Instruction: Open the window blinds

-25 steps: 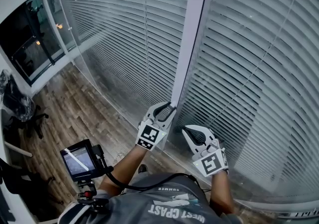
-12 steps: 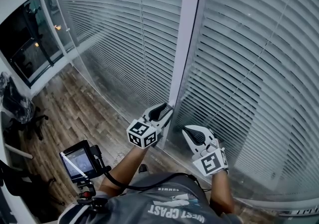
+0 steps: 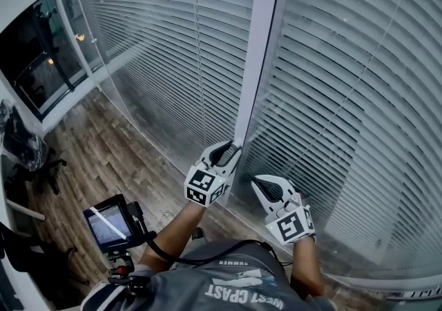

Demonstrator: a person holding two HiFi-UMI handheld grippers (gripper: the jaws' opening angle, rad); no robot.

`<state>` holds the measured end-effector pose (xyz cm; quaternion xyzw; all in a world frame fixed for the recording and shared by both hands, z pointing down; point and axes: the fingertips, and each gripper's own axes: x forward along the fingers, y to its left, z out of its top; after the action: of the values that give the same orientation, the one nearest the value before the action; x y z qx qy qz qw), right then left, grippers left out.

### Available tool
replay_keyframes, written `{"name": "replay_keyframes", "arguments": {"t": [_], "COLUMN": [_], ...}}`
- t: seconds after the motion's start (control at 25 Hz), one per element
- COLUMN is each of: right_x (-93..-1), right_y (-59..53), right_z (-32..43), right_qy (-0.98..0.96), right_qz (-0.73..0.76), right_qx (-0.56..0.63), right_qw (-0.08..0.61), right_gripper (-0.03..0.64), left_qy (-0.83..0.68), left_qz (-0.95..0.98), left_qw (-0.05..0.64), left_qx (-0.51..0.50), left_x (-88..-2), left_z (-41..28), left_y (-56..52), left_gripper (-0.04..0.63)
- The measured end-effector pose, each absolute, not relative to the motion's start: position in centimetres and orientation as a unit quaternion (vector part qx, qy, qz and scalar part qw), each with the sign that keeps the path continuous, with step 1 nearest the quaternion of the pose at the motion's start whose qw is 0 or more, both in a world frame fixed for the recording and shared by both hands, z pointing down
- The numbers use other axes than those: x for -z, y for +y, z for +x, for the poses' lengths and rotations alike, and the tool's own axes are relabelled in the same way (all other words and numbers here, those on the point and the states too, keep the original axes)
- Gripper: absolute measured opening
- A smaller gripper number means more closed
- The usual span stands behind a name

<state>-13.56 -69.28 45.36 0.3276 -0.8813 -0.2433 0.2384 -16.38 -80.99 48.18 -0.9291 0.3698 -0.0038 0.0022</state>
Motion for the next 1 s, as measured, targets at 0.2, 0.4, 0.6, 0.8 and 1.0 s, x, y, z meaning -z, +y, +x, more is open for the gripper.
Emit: {"name": "replay_keyframes", "arguments": {"t": [0.2,0.4,0.6,0.8,1.0], "right_x": [-45.8,-45.9,-46.2,-46.7,-46.7], "right_y": [-69.3,-69.4,-69.4,-69.3,-69.2], "right_z": [-13.5,-13.7,-13.7,-13.8,-13.7], "right_qy": [-0.882,-0.883,-0.884,-0.885,-0.886], "right_qz": [0.327,0.324,0.322,0.321,0.318], "right_qx": [0.24,0.239,0.236,0.231,0.227], "right_qw": [0.239,0.242,0.244,0.248,0.251], "right_gripper": [0.005,0.005,0.005,0.005,0.005], "left_qy": [0.415,0.41,0.334,0.289,0.409], "left_qz": [-0.803,-0.81,-0.939,-0.91,-0.887], "left_qw": [0.361,0.358,-0.072,-0.247,0.2], "left_qx": [0.229,0.22,-0.044,-0.163,0.075], "left_x": [-48.8,-48.8,-48.6,-48.0,-46.6], "left_z": [-15.7,-15.5,-16.1,-17.0,-16.5], "left_y": [-80.6,-80.6,-81.2,-81.9,-80.4], "left_gripper": [0.126,0.126,0.126,0.143,0.197]}}
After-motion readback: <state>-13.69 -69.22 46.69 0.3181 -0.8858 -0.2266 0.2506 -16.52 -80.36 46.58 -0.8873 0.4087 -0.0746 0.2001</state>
